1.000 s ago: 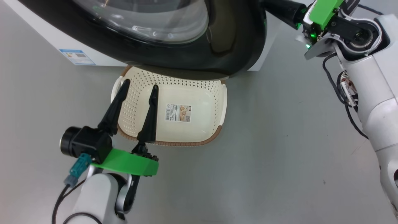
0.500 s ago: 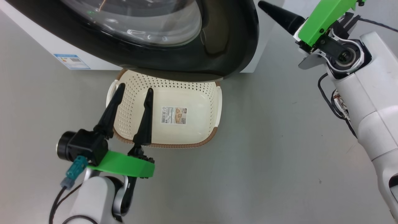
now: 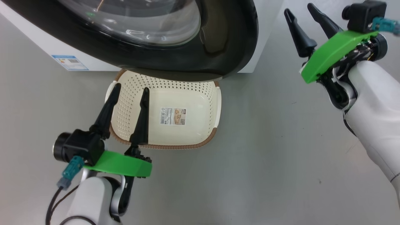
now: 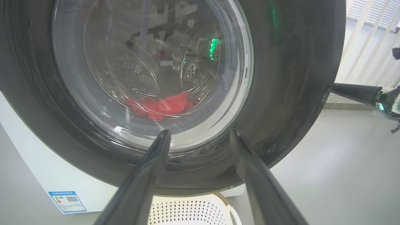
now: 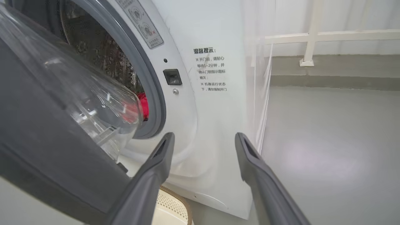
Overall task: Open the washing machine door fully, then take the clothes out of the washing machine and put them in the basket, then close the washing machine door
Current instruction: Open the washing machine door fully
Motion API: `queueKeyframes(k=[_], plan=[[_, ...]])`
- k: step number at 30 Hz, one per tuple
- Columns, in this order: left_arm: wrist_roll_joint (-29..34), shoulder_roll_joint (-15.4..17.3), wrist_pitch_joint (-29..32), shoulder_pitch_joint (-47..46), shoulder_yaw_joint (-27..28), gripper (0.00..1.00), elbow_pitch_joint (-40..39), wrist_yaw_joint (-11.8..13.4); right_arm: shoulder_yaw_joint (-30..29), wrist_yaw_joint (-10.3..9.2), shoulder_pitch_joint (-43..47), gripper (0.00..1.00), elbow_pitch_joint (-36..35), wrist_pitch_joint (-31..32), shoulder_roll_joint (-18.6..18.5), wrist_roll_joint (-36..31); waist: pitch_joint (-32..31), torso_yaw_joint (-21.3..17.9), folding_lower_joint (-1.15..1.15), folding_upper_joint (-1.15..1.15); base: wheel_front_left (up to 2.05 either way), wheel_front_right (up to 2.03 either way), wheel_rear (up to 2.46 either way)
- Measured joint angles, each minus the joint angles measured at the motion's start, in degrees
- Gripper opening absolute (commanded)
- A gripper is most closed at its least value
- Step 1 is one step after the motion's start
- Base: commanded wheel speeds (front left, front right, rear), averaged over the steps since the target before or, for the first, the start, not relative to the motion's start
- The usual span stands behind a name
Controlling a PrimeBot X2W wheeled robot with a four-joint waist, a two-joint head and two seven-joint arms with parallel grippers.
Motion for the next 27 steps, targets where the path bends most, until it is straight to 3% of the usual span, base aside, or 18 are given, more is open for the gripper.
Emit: queueKeyframes(k=[6, 11, 17, 22, 27], plan=[[0.0, 0.0, 0.0, 0.0, 1.1, 1.0, 0.4, 0.0, -0.2, 0.01, 1.8, 1.0, 1.9, -3.7, -0.1, -9.4, -0.4, -0.5, 0.0, 0.0, 0.0, 0.0, 0.0], [0.0, 0.0, 0.0, 0.1, 1.9, 1.0, 0.5, 0.5, -13.5, 0.02, 8.9, 1.0, -8.8, -4.2, 0.6, -26.0, -1.1, -1.0, 0.0, 0.0, 0.0, 0.0, 0.0], [0.0, 0.0, 0.0, 1.1, 2.6, 1.0, 0.5, 0.5, -24.2, 0.04, 21.1, 1.0, -20.0, -4.2, 6.7, -40.7, -2.0, -1.3, 0.0, 0.0, 0.0, 0.0, 0.0], [-0.1, 0.0, 0.0, 1.4, 2.7, 1.0, 0.3, 0.5, -29.9, 0.13, 27.5, 1.0, -28.9, -4.2, 9.8, -47.0, -2.1, -1.1, 0.0, 0.0, 0.0, 0.0, 0.0], [-0.5, 0.0, 0.0, 1.4, 2.4, 1.0, -0.3, 0.5, -32.7, 0.19, 32.3, 1.0, -34.5, -4.2, 11.6, -49.0, -1.8, -0.8, 0.0, 0.0, 0.0, 0.0, 0.0]])
